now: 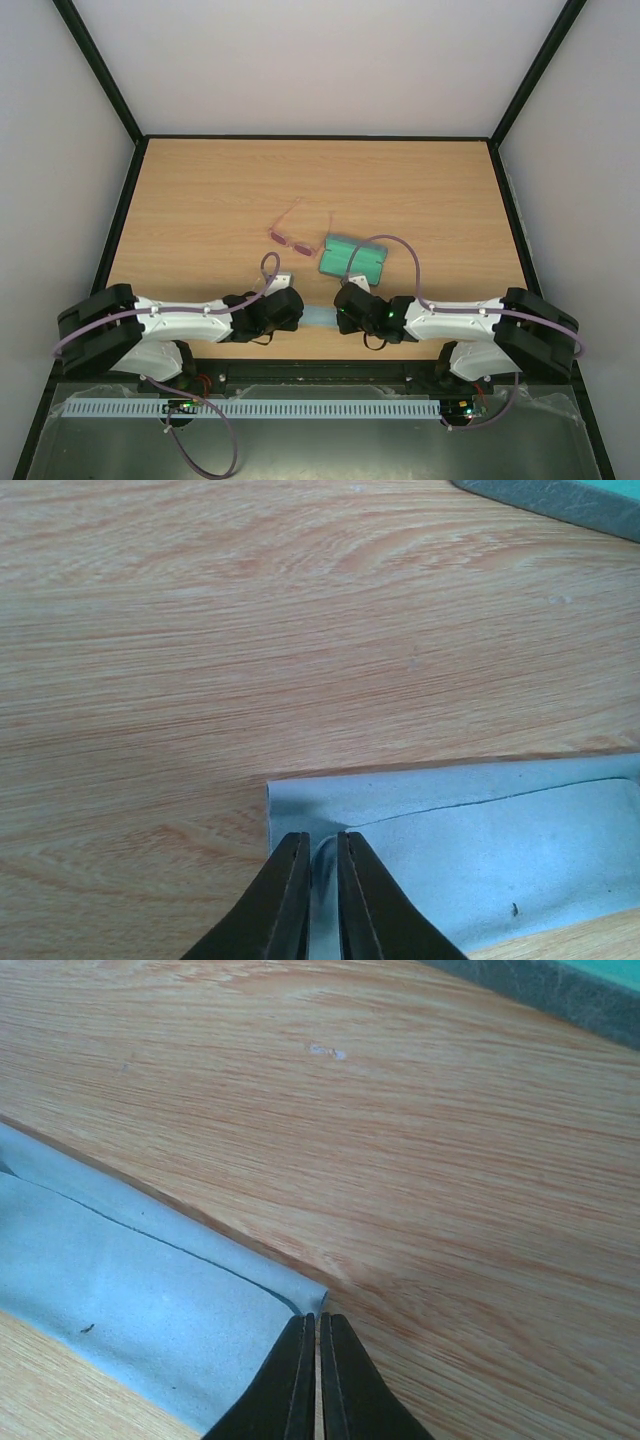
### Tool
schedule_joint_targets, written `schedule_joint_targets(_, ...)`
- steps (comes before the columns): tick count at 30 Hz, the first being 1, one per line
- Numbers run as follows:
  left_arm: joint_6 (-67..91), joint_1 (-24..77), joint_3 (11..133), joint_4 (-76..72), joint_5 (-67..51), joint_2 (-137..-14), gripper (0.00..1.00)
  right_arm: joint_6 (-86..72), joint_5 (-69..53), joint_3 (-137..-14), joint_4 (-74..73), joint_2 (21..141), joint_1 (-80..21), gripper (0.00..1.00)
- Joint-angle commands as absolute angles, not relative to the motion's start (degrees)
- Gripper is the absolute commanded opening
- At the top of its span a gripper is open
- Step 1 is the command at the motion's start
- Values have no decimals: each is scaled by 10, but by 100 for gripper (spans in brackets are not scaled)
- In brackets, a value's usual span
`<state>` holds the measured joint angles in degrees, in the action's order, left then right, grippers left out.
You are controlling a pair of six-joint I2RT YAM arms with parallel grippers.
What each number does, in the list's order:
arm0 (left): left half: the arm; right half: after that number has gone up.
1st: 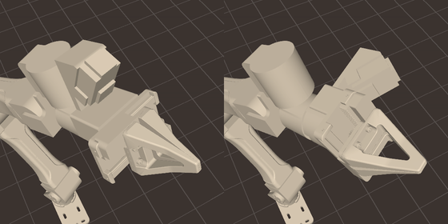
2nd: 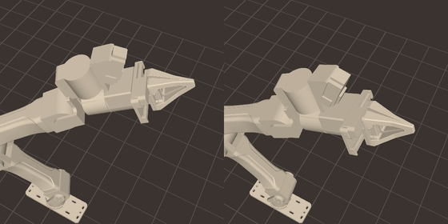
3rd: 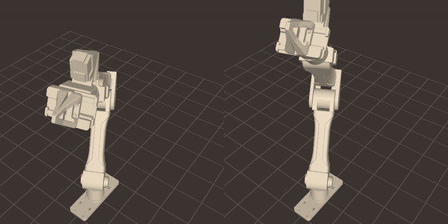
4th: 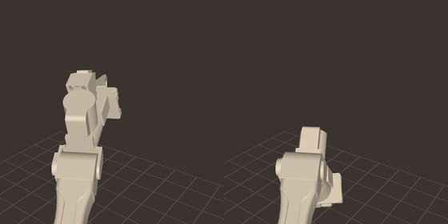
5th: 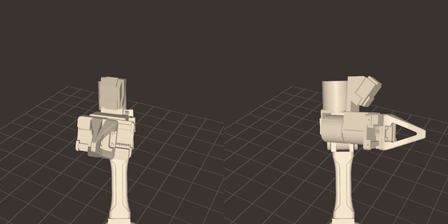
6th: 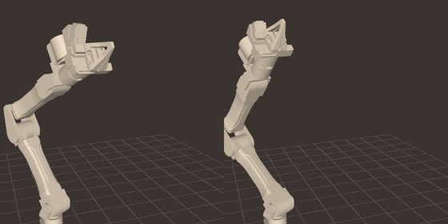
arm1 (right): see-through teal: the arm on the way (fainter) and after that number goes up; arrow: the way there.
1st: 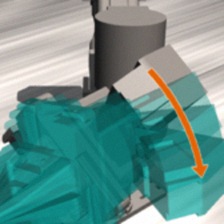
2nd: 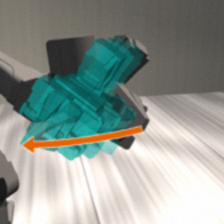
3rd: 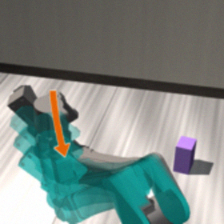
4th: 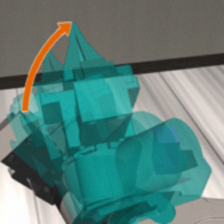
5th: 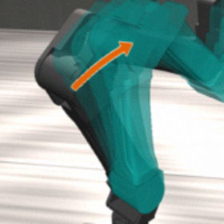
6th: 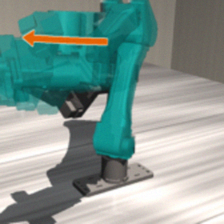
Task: Organize the sunglasses
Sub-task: Fold the glasses cleaning cloth at the center of the board.
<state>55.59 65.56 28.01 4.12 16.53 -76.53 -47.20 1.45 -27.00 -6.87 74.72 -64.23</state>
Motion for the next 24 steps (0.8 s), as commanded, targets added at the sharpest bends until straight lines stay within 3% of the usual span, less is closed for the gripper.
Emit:
schedule_joint_targets(1, 561, 653, 274, 35, 171, -773, 12, -479, 27, -262, -56, 755, -646, 7)
schedule_joint_targets(4, 563, 653, 276, 43, 171, -766, 14, -478, 26, -262, -56, 754, -647, 9)
schedule_joint_targets(6, 564, 653, 285, 58, 173, -763, 22, -479, 28, -261, -59, 748, -647, 10)
schedule_joint_targets(11, 570, 653, 320, 122, 180, -762, 52, -478, 37, -260, -74, 715, -648, 17)
schedule_joint_targets(17, 565, 641, 400, 258, 201, -782, 99, -469, 45, -261, -102, 680, -647, 29)
schedule_joint_targets(24, 524, 616, 499, 372, 212, -842, 99, -457, 42, -289, -149, 667, -646, 34)
